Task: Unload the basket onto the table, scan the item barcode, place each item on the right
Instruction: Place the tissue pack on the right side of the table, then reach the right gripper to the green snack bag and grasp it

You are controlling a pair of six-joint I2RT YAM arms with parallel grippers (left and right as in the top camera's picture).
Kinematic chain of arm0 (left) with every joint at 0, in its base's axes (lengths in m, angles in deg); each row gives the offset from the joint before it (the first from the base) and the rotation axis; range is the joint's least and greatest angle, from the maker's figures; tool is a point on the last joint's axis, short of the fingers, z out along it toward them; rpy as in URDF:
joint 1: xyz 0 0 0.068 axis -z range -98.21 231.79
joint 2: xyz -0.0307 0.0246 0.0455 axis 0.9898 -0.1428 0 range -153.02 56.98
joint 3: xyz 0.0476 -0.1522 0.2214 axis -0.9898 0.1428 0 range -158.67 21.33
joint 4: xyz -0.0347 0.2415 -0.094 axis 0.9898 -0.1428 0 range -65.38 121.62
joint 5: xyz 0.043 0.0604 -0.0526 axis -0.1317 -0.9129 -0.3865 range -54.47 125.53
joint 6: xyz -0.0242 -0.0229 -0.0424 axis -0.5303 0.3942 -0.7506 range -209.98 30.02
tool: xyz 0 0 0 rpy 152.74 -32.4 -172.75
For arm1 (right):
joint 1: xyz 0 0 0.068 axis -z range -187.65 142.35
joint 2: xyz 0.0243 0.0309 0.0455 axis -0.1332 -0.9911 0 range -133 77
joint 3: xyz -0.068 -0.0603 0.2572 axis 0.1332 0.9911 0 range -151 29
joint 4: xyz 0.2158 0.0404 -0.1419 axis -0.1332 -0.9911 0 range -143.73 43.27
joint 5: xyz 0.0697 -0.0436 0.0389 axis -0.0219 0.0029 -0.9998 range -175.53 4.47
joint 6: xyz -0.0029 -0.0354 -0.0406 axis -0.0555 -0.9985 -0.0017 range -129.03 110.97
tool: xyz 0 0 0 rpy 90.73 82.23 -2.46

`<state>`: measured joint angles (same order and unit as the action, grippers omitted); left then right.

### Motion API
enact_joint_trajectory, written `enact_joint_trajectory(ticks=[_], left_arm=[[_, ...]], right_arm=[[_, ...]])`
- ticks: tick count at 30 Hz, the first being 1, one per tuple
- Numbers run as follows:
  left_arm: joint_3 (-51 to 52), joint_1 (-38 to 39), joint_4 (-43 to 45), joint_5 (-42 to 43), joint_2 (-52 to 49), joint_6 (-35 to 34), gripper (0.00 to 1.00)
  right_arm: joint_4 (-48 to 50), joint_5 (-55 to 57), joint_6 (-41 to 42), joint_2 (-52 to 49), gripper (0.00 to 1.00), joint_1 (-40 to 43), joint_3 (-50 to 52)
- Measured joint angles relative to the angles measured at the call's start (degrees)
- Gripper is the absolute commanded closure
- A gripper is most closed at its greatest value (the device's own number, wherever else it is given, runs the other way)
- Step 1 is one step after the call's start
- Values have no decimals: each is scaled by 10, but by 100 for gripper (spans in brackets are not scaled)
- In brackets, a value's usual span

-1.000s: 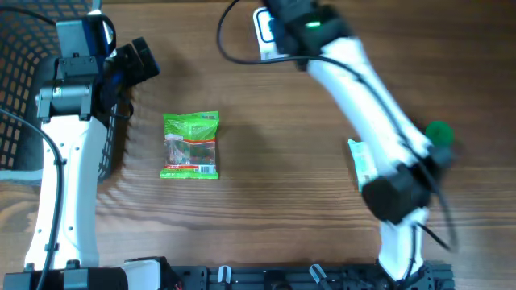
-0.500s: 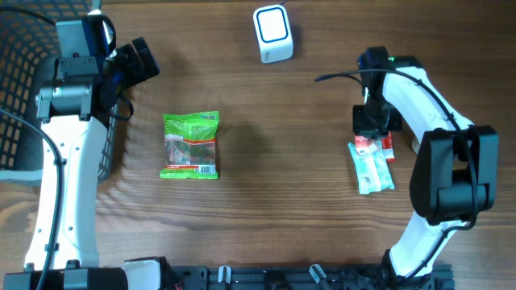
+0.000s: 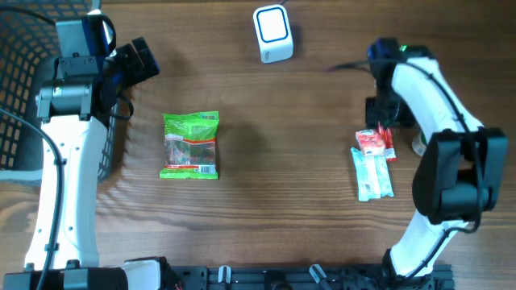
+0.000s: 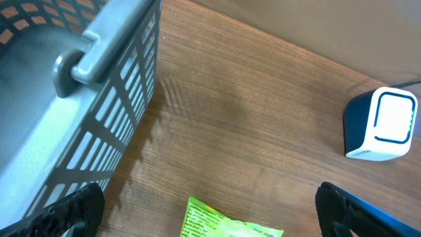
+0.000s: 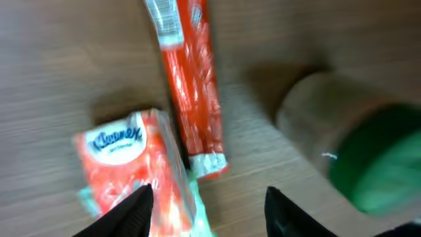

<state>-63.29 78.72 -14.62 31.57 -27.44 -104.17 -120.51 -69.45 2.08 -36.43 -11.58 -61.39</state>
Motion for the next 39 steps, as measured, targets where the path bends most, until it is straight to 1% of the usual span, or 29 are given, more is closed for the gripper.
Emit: enact_joint_trajectory(ticks=[1,2,4,6,8,9,10,11,14,16,18,20,21,22,23,24,26,28,30,33,35,37,39], left_arm=[[0,0,0,0,0,0,0],[0,0,-1,0,0,0,0],[0,0,-1,0,0,0,0],[0,0,0,0,0,0,0],[0,0,0,0,0,0,0],[0,0,0,0,0,0,0],[0,0,-2,0,0,0,0],[0,0,-1,0,0,0,0],[0,0,-1,0,0,0,0],[0,0,0,0,0,0,0],[0,0,0,0,0,0,0],[0,0,0,0,0,0,0],[0,0,0,0,0,0,0],[0,0,0,0,0,0,0],[0,0,-1,0,0,0,0],[0,0,-1,0,0,0,0],[0,0,-1,0,0,0,0],[0,0,-1,0,0,0,0],[0,0,-2,0,0,0,0],[0,0,-1,0,0,0,0],[0,0,-1,0,0,0,0],[0,0,-1,0,0,0,0],[0,0,-1,0,0,0,0]], right_arm=[[-22,-12,-2,3,43,-1,-68],[-35,-38,-7,4,43,-3,-98],[-14,-178,-33,6,43,-26,-121],[46,-296,-51,6,41,-68,-117],[149,-383,-53,5,36,-137,-99],[190,-396,-50,7,30,-162,-83],[252,-407,-48,7,14,-193,-62],[327,-405,-38,7,8,-230,-35],[479,-352,-4,2,5,-319,48],[578,-311,17,-9,6,-364,100],[671,-290,28,-34,5,-388,131],[717,-279,32,-64,6,-395,141],[751,-276,40,-93,15,-396,141],[761,-272,42,-109,35,-396,141],[767,-270,56,-114,58,-396,138],[766,-270,72,-117,96,-396,138],[752,-270,84,-118,96,-395,138],[702,-273,93,-100,96,-385,141],[591,-265,96,-46,96,-352,145],[436,-245,97,47,96,-274,142],[328,-236,97,60,96,-248,140],[296,-253,100,59,93,-254,175],[316,-290,131,57,92,-265,220]])
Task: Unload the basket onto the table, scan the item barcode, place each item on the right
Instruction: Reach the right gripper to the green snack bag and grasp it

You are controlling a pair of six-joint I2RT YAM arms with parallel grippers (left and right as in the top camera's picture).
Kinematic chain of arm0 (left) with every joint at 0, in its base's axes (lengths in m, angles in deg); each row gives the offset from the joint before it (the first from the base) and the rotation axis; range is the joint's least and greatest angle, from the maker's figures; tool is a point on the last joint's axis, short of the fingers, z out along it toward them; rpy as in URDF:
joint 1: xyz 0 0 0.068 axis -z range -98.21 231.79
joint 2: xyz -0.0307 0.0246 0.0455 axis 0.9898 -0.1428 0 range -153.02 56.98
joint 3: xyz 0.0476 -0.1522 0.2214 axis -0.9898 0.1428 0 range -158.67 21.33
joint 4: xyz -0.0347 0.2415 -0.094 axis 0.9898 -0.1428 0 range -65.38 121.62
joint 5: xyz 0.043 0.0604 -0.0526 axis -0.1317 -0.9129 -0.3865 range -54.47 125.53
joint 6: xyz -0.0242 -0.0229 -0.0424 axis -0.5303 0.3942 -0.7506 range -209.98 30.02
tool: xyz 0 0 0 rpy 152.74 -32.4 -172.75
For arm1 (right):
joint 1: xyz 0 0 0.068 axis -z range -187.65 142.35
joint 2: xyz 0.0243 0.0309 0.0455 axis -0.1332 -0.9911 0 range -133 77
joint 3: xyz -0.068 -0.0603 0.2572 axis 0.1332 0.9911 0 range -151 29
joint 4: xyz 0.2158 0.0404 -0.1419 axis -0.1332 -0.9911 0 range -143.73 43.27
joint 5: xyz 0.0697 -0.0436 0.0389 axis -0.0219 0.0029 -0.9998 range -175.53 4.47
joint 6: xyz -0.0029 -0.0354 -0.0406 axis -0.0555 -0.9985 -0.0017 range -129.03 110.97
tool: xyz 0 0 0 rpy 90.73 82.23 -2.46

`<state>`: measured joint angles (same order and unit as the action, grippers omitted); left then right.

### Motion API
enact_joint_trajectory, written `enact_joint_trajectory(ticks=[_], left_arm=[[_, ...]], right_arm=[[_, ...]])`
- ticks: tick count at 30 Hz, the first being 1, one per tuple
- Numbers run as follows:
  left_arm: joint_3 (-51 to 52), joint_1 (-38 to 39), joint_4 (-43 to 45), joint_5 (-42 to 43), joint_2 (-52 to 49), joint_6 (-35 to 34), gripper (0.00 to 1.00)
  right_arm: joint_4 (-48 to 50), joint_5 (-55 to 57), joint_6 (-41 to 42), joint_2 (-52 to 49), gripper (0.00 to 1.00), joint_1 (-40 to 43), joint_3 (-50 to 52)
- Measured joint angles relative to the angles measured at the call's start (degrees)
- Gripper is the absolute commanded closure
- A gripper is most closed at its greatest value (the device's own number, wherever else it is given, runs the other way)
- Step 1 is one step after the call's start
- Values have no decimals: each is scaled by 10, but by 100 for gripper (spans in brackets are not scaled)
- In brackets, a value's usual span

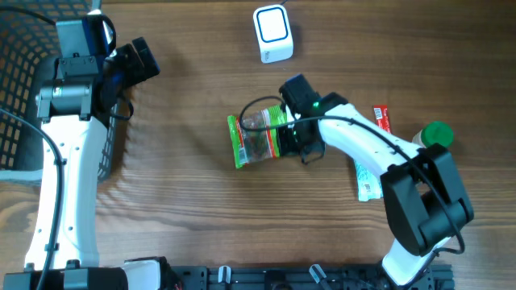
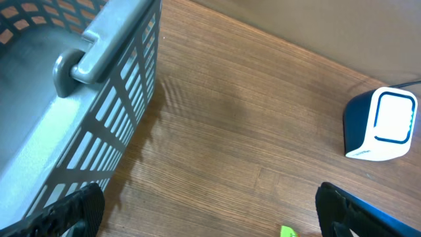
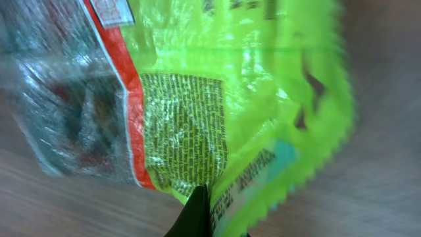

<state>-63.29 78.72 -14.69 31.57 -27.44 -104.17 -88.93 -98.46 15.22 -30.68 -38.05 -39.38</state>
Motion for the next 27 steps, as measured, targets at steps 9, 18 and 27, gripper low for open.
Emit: enact_joint_trajectory(ticks=[9,18,27], left_arm=[[0,0,0,0,0,0,0],[0,0,0,0,0,0,0],[0,0,0,0,0,0,0]], right_arm=[[17,-64,14,2,19,9,44],[126,-61,-3,3,12,17,43],[132,-61,-3,3,11,17,43]])
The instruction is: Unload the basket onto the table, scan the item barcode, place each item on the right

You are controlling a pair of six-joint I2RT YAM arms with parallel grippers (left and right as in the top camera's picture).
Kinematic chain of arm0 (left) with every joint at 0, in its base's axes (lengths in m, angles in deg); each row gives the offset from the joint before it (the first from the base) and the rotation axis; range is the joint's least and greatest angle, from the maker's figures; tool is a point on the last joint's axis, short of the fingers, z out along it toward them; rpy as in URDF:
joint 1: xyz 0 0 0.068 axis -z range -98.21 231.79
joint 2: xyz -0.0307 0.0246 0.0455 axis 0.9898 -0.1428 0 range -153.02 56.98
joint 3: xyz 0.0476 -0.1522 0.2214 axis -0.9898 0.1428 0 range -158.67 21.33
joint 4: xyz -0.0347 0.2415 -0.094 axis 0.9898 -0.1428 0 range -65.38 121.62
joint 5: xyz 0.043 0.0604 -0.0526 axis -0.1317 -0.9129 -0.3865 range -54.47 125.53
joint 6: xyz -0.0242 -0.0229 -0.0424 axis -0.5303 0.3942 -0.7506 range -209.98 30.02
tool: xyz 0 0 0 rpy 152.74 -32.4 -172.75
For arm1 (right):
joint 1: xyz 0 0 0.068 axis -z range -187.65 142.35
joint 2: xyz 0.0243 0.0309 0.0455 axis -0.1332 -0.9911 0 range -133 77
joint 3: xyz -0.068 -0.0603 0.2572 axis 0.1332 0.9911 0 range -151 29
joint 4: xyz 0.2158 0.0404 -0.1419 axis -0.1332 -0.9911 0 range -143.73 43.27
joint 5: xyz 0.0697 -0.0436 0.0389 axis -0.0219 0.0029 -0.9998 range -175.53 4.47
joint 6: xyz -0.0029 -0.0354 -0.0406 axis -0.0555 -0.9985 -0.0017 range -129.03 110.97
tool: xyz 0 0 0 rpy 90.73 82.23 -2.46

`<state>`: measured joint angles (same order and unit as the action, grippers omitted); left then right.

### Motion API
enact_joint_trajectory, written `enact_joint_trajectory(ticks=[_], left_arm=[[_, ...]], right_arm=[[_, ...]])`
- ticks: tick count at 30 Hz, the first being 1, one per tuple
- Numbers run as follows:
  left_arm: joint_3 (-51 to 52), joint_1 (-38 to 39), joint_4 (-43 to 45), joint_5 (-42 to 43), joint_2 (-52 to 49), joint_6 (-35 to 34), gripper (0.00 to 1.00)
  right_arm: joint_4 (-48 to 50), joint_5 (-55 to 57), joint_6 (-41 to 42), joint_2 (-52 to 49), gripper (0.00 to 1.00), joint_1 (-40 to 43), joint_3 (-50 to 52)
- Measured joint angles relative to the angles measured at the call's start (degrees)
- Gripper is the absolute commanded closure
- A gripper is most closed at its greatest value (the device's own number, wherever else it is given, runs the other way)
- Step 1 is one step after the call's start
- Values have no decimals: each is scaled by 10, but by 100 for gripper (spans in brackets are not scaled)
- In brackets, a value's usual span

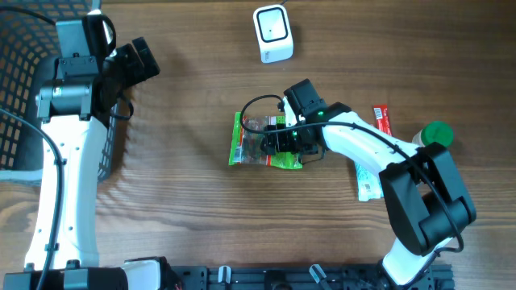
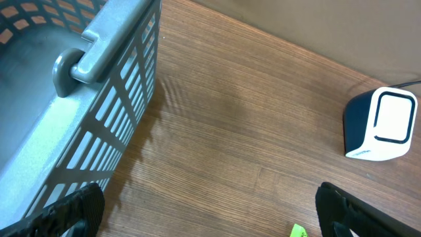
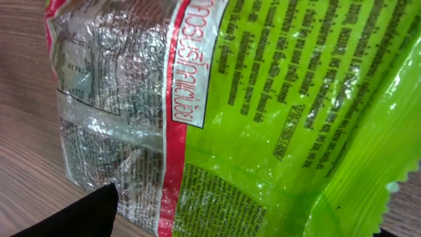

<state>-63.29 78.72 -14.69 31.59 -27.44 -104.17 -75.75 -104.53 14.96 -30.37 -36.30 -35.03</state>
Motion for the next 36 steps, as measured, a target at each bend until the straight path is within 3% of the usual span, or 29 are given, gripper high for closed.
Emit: enact_joint_trajectory(ticks=[36], left_arm=[[0,0,0,0,0,0,0]], right_arm=[[150,32,48,0,16,-17,44]])
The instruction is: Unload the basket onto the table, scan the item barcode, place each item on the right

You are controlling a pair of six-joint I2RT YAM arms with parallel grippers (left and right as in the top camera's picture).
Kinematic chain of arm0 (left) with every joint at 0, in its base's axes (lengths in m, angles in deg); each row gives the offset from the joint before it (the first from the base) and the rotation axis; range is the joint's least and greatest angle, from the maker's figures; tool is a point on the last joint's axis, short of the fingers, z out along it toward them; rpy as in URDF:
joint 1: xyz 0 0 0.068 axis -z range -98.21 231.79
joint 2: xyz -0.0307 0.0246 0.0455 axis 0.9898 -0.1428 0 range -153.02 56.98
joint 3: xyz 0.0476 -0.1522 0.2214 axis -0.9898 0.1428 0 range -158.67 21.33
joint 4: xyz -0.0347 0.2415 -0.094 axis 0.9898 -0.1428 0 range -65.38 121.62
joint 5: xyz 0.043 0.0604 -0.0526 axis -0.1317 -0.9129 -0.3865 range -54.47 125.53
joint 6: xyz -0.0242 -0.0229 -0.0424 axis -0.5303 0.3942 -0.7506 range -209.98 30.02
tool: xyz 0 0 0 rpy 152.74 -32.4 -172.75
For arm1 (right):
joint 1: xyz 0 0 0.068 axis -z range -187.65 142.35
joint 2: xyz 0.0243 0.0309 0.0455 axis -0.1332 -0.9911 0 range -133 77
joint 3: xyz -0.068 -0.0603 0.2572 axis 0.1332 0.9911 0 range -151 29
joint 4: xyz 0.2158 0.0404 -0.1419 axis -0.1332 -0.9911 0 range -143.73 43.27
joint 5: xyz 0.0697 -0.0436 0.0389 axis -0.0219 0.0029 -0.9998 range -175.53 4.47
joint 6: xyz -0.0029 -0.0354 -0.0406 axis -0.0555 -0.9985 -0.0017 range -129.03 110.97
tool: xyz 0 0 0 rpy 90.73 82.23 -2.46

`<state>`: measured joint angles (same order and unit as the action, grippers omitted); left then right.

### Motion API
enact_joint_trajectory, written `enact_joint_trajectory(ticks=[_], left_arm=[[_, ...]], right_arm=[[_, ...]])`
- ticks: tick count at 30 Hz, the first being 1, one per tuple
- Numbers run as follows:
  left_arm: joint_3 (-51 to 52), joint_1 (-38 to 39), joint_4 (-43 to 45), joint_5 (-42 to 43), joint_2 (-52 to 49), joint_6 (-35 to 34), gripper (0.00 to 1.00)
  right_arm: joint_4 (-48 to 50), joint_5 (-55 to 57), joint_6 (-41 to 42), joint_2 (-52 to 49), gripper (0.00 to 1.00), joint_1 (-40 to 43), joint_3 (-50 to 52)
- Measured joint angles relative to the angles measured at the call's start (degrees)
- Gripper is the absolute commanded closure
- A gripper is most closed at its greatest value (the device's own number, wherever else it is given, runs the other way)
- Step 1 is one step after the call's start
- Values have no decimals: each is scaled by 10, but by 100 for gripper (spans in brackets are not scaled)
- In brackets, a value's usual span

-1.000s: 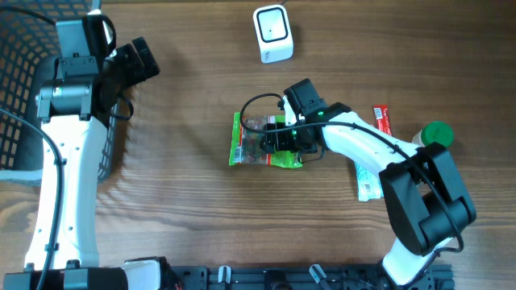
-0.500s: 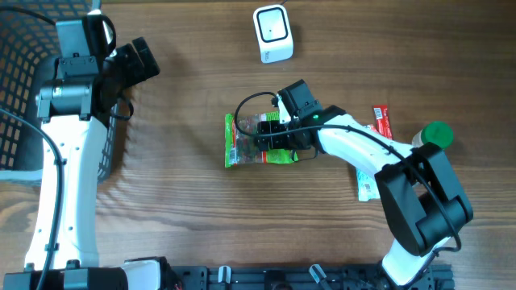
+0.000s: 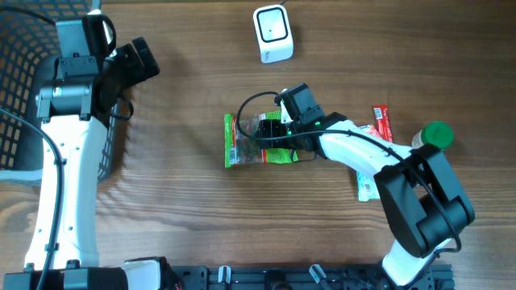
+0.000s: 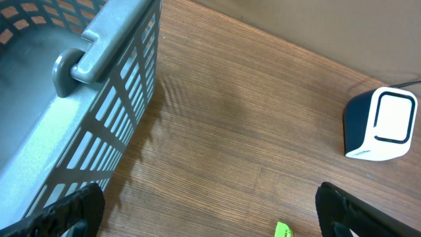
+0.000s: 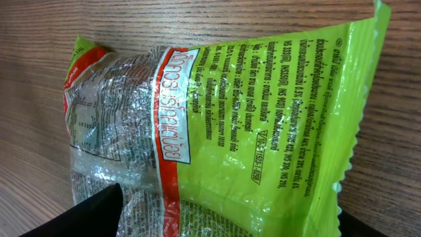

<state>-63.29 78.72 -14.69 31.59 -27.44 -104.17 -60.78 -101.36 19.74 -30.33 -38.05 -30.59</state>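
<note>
The green snack packet point(image 3: 246, 143) lies mid-table with its printed back up; its text and red band fill the right wrist view point(image 5: 250, 131). My right gripper point(image 3: 278, 138) is low over the packet's right part, open, with its fingers point(image 5: 89, 210) wide apart on either side of the packet point(image 5: 227, 220). The white barcode scanner point(image 3: 272, 32) stands at the far edge, window up, and also shows in the left wrist view point(image 4: 385, 125). My left gripper point(image 3: 141, 60) hangs open at the far left point(image 4: 210, 214), holding nothing. A green corner of the packet point(image 4: 283, 229) peeks in there.
A dark mesh basket point(image 3: 20, 89) stands at the left edge, close under the left arm point(image 4: 79, 99). At the right lie a red stick packet point(image 3: 381, 122), a green-capped bottle point(image 3: 435, 133) and a white-and-red packet point(image 3: 367, 181).
The packet has shifted slightly left and toward the far edge under the open right gripper. The right wrist view now shows bare wood beyond the packet. The left arm has not moved.
The packet first lay front up left of centre while my right gripper hovered over the items at the right. Then the right gripper was shut on the packet nearer the middle, turned sideways. Later it stood open over the packet lying back up, as now.
</note>
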Motion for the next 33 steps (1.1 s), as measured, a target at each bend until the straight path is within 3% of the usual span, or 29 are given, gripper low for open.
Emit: enact_joint_trajectory(ticks=[29,31,32,33], left_arm=[[0,0,0,6,0,0,0],[-2,0,-51,48,0,-7,0],[-1,0,-90,88,0,-12,44],[-1,0,-96,98,0,-13,96]], right_arm=[[0,0,1,0,16,0,0],[0,0,2,0,16,0,0],[0,0,2,0,16,0,0],[0,0,2,0,16,0,0]])
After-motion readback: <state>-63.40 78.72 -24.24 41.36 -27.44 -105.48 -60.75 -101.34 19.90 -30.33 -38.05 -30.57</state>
